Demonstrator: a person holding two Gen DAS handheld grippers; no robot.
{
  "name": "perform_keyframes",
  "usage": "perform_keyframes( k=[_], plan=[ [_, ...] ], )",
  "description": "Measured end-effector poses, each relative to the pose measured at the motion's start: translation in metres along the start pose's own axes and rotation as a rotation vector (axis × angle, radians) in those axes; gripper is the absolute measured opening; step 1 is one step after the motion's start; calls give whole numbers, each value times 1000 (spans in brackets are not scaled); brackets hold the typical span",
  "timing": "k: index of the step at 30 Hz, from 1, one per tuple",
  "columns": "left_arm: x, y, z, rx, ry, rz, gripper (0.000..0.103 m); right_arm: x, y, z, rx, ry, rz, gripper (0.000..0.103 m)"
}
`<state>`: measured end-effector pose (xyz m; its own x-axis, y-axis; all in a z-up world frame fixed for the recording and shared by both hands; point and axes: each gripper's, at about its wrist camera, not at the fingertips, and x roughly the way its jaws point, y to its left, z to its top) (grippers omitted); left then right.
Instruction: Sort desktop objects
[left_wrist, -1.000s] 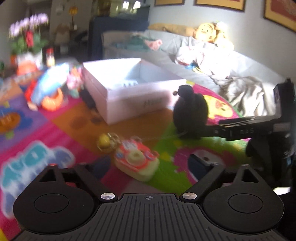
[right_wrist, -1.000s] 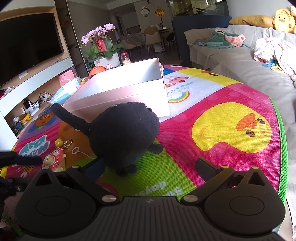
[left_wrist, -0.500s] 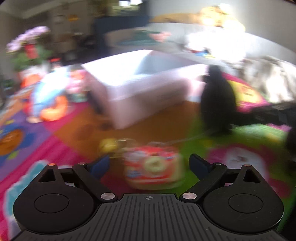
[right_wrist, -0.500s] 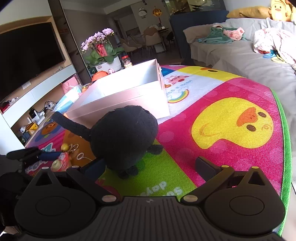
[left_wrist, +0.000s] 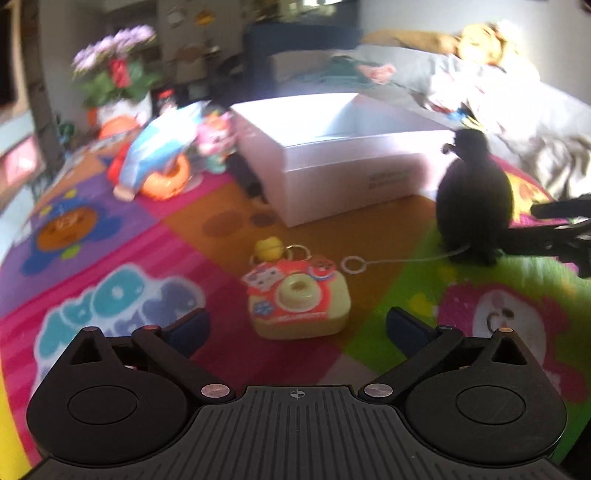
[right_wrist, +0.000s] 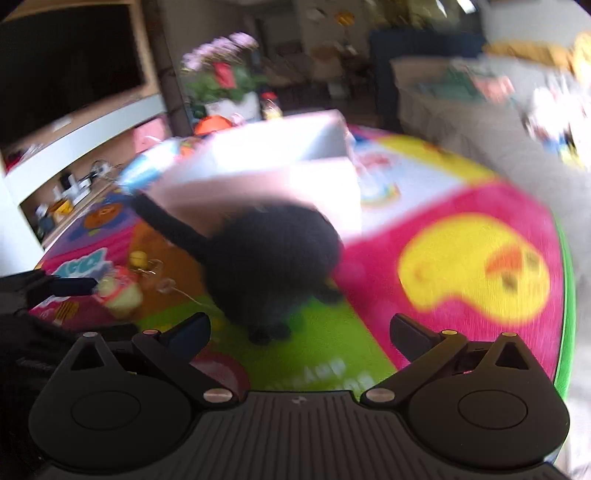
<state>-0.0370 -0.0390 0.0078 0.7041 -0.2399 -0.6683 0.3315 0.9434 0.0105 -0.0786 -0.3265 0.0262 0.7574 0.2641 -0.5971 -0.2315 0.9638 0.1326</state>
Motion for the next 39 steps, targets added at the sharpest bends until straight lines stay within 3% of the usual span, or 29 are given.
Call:
perform_keyframes(
  k=[4,9,10,12,16,20,23,24,29,32,35,39],
  plan=[
    [0,0,-1,-13,1,10,103,-6,26,20,-176,-106,-31,103],
    [1,1,-1,-15,10,4,103,38,21,34,-106,-9,-57,103],
    [1,1,0,-14,11,1,103,44,18,34,-83,3,-59,99],
    [1,3,0,-23,5,-4,103,43,15,35,-42,18,-25,86],
    [-1,4,3,-71,-4,-35,102,18,19,31,-61,-29,-27,86],
    [9,-10,10,-10,-11,27,92,-5,25,29,-83,-36,2,86],
    [8,-17,12,31,-29,33,74,-16,31,26,-97,-22,8,86],
    [6,-20,12,49,-38,44,63,-20,33,24,-103,-19,12,86],
    [-19,-26,5,99,-75,53,62,-46,40,17,-149,-55,16,86],
    [-51,-24,14,101,-149,22,62,-69,40,25,-159,-125,15,85],
    [-85,-21,41,117,-306,29,62,-102,33,48,-136,-271,-6,85],
    [-91,-19,78,129,-419,40,62,-134,17,78,-59,-417,-16,85]
  ],
)
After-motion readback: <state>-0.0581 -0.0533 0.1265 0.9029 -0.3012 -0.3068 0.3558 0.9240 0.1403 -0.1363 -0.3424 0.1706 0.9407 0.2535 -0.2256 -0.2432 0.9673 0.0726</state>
